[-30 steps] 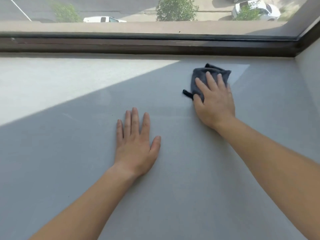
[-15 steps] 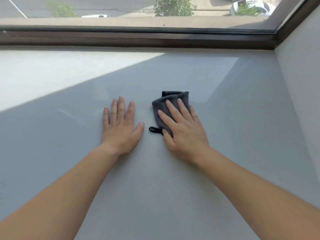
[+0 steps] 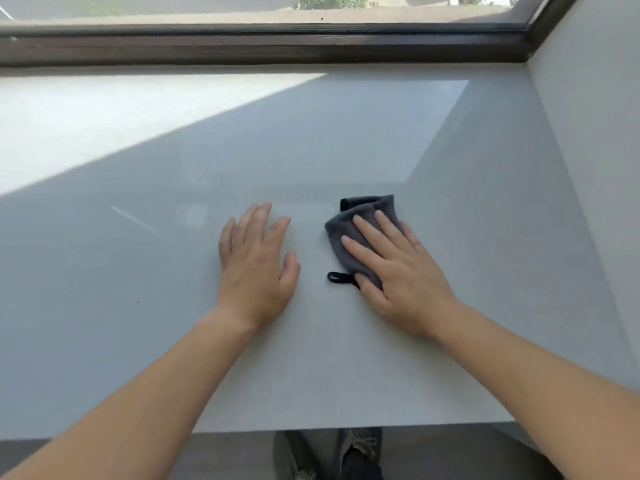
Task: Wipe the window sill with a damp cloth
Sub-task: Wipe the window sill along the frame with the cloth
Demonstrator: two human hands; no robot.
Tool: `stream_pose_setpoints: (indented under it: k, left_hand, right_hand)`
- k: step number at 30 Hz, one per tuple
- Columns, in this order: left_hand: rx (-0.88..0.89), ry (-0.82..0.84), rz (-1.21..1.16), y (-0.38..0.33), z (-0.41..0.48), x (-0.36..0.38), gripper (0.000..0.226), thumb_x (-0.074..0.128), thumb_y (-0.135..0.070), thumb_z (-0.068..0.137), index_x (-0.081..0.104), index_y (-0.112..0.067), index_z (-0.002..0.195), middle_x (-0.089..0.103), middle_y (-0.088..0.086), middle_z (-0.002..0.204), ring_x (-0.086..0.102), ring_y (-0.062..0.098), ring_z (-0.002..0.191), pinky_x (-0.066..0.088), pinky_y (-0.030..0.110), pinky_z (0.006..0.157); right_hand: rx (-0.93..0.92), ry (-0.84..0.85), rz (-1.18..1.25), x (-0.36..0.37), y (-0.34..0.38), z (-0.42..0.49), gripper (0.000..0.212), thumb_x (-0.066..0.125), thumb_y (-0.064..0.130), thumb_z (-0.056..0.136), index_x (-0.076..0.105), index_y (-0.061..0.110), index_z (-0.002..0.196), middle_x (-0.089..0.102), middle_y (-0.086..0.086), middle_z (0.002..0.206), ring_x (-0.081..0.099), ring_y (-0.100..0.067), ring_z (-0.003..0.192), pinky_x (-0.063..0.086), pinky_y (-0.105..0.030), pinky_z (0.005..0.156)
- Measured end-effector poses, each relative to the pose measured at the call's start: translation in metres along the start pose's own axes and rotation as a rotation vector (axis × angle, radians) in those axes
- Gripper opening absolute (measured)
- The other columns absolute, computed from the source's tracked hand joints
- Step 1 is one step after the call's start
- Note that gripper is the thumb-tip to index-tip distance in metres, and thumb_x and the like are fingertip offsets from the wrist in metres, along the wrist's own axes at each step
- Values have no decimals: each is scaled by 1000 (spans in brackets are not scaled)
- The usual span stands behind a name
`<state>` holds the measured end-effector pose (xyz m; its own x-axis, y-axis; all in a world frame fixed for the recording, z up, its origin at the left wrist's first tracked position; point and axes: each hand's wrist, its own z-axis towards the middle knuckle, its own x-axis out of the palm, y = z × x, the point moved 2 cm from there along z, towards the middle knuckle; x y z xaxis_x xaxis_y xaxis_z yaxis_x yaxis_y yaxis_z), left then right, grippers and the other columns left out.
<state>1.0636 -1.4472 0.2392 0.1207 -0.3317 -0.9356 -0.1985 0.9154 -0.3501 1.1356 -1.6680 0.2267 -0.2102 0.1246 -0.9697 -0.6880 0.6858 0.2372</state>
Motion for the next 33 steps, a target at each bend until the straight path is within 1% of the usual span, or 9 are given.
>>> stream_pose_setpoints:
  k: [5, 8, 12, 18, 22, 24, 26, 30, 33]
  left_hand:
    - [-41, 151, 44, -6, -52, 9, 70, 23, -47, 89, 30, -20, 154, 9, 10, 166, -2, 24, 154, -8, 41, 122]
    - [-28, 188, 100, -6, -53, 9, 74, 14, -51, 89, 16, -22, 157, -3, 8, 167, -12, 22, 153, -15, 40, 120]
    - [-38, 238, 129, -7, -53, 10, 73, 12, -52, 90, 7, -24, 158, -11, 6, 166, -19, 20, 151, -15, 43, 120]
    - [-38, 260, 162, -8, -54, 11, 77, 14, -55, 89, 3, -23, 158, -13, 8, 166, -21, 22, 151, -16, 45, 120]
    - [-49, 272, 173, -10, -53, 11, 77, 16, -55, 89, 1, -23, 158, -13, 8, 166, -21, 22, 151, -16, 46, 120]
    - [-47, 276, 168, -9, -53, 10, 77, 16, -55, 89, 2, -23, 158, -13, 7, 166, -21, 22, 151, -16, 45, 120]
    - [-47, 267, 164, -7, -54, 10, 77, 17, -55, 89, 4, -23, 158, -12, 7, 166, -19, 22, 151, -16, 44, 120]
    - [-93, 257, 133, -14, -52, 10, 78, 21, -50, 86, 9, -21, 158, -9, 9, 166, -18, 23, 151, -15, 47, 120]
    - [-86, 221, 12, -31, -55, 10, 73, 29, -40, 83, 24, -19, 153, 2, 10, 166, -10, 24, 153, -16, 52, 119]
  right_hand:
    - [456, -91, 29, -8, -22, -10, 64, 29, 48, 94, 37, 27, 154, 21, -1, 167, 8, -27, 155, 4, -48, 125]
    - [259, -92, 32, 5, 36, -41, 61, 36, 44, 93, 44, 25, 151, 28, -5, 164, 15, -32, 153, 15, -56, 122]
    - [-33, 18, -10, 12, 51, -87, 60, 42, 42, 94, 40, 28, 152, 25, -1, 165, 11, -27, 155, 11, -50, 124]
    - [422, -106, 37, 4, 16, -99, 62, 32, 45, 95, 41, 24, 152, 25, -3, 165, 12, -29, 154, 11, -52, 124]
    - [103, -69, 8, 19, 80, -132, 59, 43, 42, 95, 43, 25, 151, 27, -2, 165, 12, -29, 155, 14, -53, 123]
    - [-26, -21, -5, 18, 69, -149, 59, 45, 42, 95, 42, 26, 152, 26, -1, 165, 11, -27, 155, 12, -50, 124]
    - [53, -33, -7, 15, 35, -159, 59, 44, 41, 94, 43, 26, 151, 27, 0, 164, 12, -26, 155, 16, -53, 123]
    - [539, -127, 54, 5, 0, -160, 61, 34, 44, 96, 37, 24, 153, 21, -2, 166, 9, -27, 155, 14, -55, 123]
    - [325, -103, 10, 13, 24, -163, 60, 39, 42, 96, 40, 23, 153, 23, -4, 165, 11, -29, 155, 16, -56, 122]
